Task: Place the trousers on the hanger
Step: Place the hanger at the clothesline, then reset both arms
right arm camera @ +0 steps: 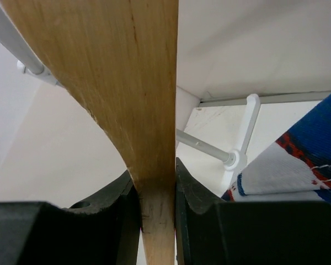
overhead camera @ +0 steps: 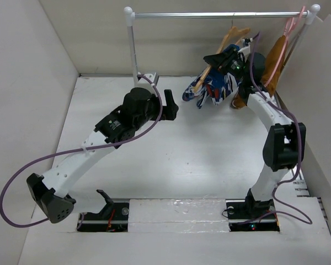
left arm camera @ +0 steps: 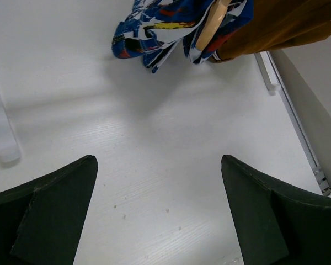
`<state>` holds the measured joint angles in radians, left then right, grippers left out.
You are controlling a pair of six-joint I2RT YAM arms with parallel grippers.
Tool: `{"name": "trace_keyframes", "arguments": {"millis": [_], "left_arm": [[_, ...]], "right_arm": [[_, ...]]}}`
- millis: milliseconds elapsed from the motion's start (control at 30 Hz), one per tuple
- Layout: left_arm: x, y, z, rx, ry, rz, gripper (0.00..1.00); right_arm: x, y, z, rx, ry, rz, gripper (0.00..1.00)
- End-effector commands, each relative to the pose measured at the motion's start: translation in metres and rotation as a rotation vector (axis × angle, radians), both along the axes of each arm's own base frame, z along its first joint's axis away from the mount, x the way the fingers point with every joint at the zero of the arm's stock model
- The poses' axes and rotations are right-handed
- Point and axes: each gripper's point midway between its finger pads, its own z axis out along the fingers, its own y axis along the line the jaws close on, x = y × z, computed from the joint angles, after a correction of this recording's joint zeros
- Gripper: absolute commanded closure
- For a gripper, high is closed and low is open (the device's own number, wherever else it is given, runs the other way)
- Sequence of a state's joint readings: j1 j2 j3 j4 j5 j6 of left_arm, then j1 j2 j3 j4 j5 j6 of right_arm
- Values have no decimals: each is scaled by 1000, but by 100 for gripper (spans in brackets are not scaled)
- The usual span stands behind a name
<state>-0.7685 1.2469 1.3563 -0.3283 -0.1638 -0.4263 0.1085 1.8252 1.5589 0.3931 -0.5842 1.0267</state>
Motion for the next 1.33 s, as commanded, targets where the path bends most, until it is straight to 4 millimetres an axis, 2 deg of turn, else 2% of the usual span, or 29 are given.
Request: {"name": "trace_keyframes", "arguments": {"millis": [0,67,100,200,233,267,300,333,467,567,600,633,667,700,733,800,833,900,933,967,1000,1033,1067,1100,1133,1167,1200,1267,1300], "left_arm": [[0,-6,1,-33,-7,-14,10],[1,-9,-6,-34,5,-19,11],[1,-10,-9,-33,11,-21,11],[3,-10,-15,-35,28,-6,12],[3,-10,-15,-41,29,-1,13],[5,-9,-16,-40,29,14,13],[6,-9,-15,-48,30,21,1],[7,-9,-12,-53,24,22,1],[13,-6,0,-59,0,59,1],[15,-8,9,-47,-12,52,1],[16,-10,10,-44,-13,43,1],[21,-4,19,-64,-20,61,1],[22,-4,24,-84,-15,47,1],[24,0,32,-116,-22,51,1],[34,14,37,-149,-19,89,1],[35,24,51,-208,-28,80,1],[38,32,51,-216,-24,93,1],[42,51,48,-207,-23,137,1],[42,58,33,-179,9,161,1],[42,64,26,-160,18,191,1],[38,69,22,-150,23,202,1],[30,75,0,-127,63,220,1],[26,76,-19,-111,98,216,1],[24,77,-15,-118,89,215,1],[21,76,-20,-122,93,207,1],[17,76,-42,-102,134,199,1],[12,74,-45,-113,141,174,1],[6,72,-64,-121,182,173,1],[5,72,-66,-129,185,169,1]], "right_arm": [[-30,-18,75,21,-274,-38,99],[-28,-24,59,7,-241,-57,93],[-28,-29,57,1,-237,-70,79],[-29,-41,51,-34,-222,-98,56],[-31,-42,47,-73,-210,-102,52],[-31,-47,54,-96,-217,-115,51],[-32,-52,56,-130,-218,-121,18],[-31,-53,45,-189,-188,-119,0],[-47,-65,68,-289,-245,-175,0],[-53,-90,76,-380,-253,-286,0],[-64,-97,93,-398,-288,-337,0],[-67,-110,95,-436,-297,-376,0],[-73,-112,100,-449,-308,-390,0],[-83,-124,112,-462,-330,-436,0],[-89,-132,114,-489,-343,-462,0],[-111,-137,125,-522,-380,-482,0],[-119,-138,122,-561,-384,-483,0],[-132,-137,108,-596,-366,-470,0],[-150,-136,108,-621,-383,-469,0],[-153,-130,82,-634,-340,-436,0],[-161,-127,73,-647,-334,-423,0],[-184,-118,38,-683,-302,-376,0],[-200,-119,29,-710,-292,-375,0],[-201,-119,29,-710,-292,-375,0],[-206,-114,-1,-730,-241,-340,0],[-215,-113,-20,-754,-199,-321,0],[-229,-116,-22,-764,-209,-332,0],[-242,-111,-54,-787,-156,-289,0],[-249,-111,-56,-788,-160,-286,0]]}}
